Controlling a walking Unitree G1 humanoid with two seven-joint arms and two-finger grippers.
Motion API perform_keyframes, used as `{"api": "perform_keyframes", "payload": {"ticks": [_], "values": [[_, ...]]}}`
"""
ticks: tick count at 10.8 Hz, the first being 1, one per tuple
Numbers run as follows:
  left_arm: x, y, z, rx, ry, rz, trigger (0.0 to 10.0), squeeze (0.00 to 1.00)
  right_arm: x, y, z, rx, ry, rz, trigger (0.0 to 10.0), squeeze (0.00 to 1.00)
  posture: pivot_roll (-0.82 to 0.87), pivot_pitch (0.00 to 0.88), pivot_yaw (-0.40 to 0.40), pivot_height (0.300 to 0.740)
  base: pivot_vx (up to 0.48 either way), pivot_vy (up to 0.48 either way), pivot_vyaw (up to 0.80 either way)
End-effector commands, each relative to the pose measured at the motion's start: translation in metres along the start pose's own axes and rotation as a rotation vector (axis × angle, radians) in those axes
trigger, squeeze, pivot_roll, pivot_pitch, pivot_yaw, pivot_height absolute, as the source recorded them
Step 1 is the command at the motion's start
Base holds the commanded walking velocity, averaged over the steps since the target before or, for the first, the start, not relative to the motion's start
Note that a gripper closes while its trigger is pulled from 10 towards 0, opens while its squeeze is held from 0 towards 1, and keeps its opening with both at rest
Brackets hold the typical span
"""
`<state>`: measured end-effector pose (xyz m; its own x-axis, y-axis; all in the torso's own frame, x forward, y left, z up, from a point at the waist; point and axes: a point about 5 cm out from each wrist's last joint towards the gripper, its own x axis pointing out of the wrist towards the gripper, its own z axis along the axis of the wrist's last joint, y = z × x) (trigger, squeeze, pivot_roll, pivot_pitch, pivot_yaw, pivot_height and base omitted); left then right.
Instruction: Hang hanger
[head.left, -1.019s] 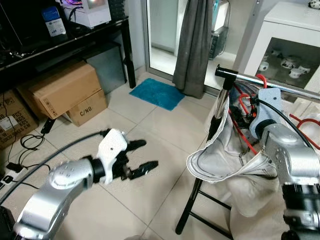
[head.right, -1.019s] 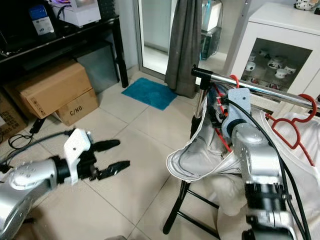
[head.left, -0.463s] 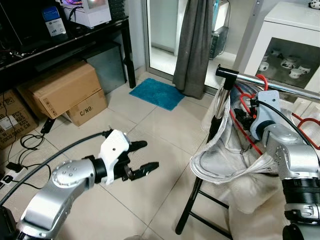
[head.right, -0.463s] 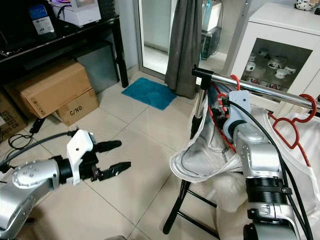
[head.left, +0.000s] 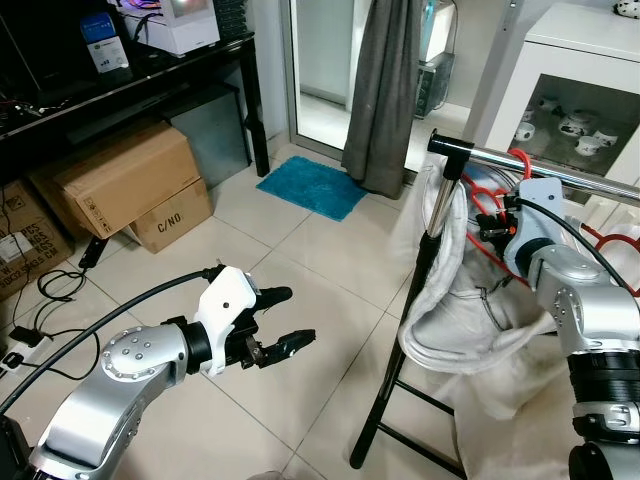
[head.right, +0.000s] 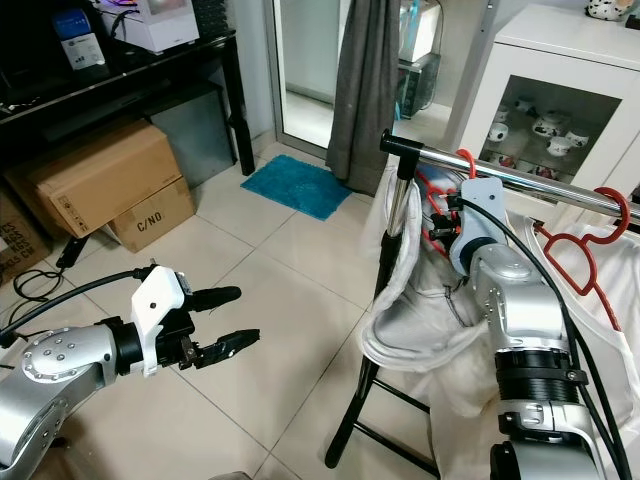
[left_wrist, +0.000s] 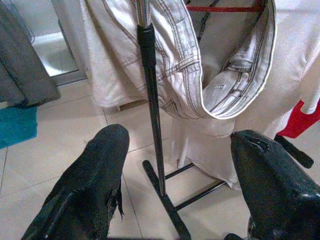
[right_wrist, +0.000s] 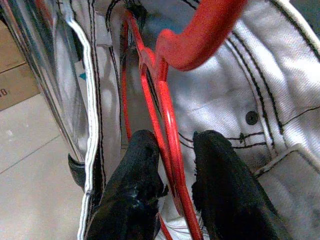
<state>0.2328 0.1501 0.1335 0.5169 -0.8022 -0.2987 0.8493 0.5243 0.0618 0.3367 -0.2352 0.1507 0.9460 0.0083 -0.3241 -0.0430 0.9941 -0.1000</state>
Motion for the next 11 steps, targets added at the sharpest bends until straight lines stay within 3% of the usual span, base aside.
{"api": "perform_keyframes", "payload": {"ticks": [1,3,4,5,6,7,11], "values": [[-0.0018,-0.0006,0.0025,0.029,0.002,0.0,10.0,0.0,-0.0007,-0.0007,0.0023,-0.01,0.0,0.009,0.0,0.0,0.08,0.0,0.025,0.74,0.0,0.0,0.0],[-0.0015,-0.0007,0.0032,0.035,0.002,0.0,10.0,0.0,-0.0015,-0.0025,0.0043,-0.047,0.006,0.009,0.0,0.0,0.08,0.0,0.024,0.74,0.0,0.0,0.0],[-0.0013,-0.0012,0.0031,0.036,0.003,0.0,10.0,0.0,-0.0017,-0.0011,0.005,-0.079,0.014,0.023,10.0,0.0,0.08,0.0,0.022,0.74,0.0,0.0,0.0],[-0.0009,-0.0016,0.0028,0.038,0.004,0.001,10.0,0.0,-0.0018,0.0007,0.0059,-0.078,0.013,0.038,10.0,0.0,0.08,0.0,0.021,0.74,0.0,0.0,0.0],[-0.0007,-0.0017,0.0028,0.039,0.004,0.002,10.0,0.0,-0.0024,0.0015,0.0077,-0.076,0.01,0.044,10.0,0.78,0.08,0.0,0.019,0.74,0.0,0.0,0.0],[-0.0009,-0.0018,0.0026,0.04,0.004,0.003,10.0,0.0,-0.0029,0.002,0.0093,-0.074,0.009,0.049,10.0,1.0,0.08,0.0,0.019,0.74,0.0,0.0,0.0],[-0.0023,-0.0039,0.0,0.038,0.011,0.006,10.0,0.0,-0.0081,0.0019,0.0112,-0.069,0.026,0.048,10.0,1.0,0.08,0.0,0.016,0.74,0.0,0.0,0.0]]}}
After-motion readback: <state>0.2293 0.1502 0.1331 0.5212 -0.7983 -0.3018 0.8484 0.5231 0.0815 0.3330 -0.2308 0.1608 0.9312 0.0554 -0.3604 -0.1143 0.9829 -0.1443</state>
